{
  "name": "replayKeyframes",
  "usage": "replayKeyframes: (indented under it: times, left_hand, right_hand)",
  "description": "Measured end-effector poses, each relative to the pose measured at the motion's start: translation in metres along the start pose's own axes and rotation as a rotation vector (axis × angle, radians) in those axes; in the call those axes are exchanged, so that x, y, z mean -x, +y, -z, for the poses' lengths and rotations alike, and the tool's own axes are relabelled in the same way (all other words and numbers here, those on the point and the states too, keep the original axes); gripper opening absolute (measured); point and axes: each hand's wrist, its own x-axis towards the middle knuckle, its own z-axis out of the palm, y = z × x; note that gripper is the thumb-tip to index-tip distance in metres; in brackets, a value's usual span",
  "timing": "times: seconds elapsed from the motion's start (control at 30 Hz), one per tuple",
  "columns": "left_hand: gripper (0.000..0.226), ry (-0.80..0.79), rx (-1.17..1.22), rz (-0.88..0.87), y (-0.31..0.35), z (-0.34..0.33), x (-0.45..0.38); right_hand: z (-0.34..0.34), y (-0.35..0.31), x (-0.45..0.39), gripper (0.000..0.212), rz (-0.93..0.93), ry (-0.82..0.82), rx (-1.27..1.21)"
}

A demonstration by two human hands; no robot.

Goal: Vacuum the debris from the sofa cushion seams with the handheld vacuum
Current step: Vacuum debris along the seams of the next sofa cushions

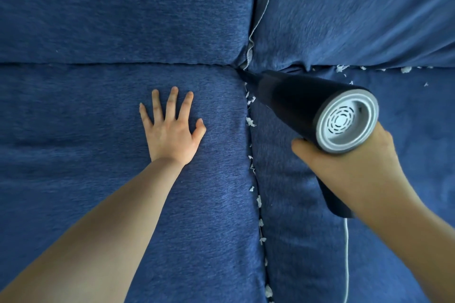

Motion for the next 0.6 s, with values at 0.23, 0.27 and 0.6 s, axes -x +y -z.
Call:
replayKeyframes:
  times: [0.23,0.27,0.6]
  left_hand:
    - [0.065,-0.040,0.006,-0.013,-0.002,0.004,0.001]
    - [0.065,-0.044,0.005,-0.017,-0.002,0.004,0.002]
    - [0.065,-0.076,-0.006,-0.074,-0.009,0.007,0.011]
  right_hand:
    - [0.006,-0.008,0.001,0.020,-0.100,-0.002,-0.050]
    - [0.008,-0.011,0.001,0.019,-0.097,0.009,-0.057]
    - [-0.005,0.075,-0.055,0.033,-0.433,-0.248,-0.082]
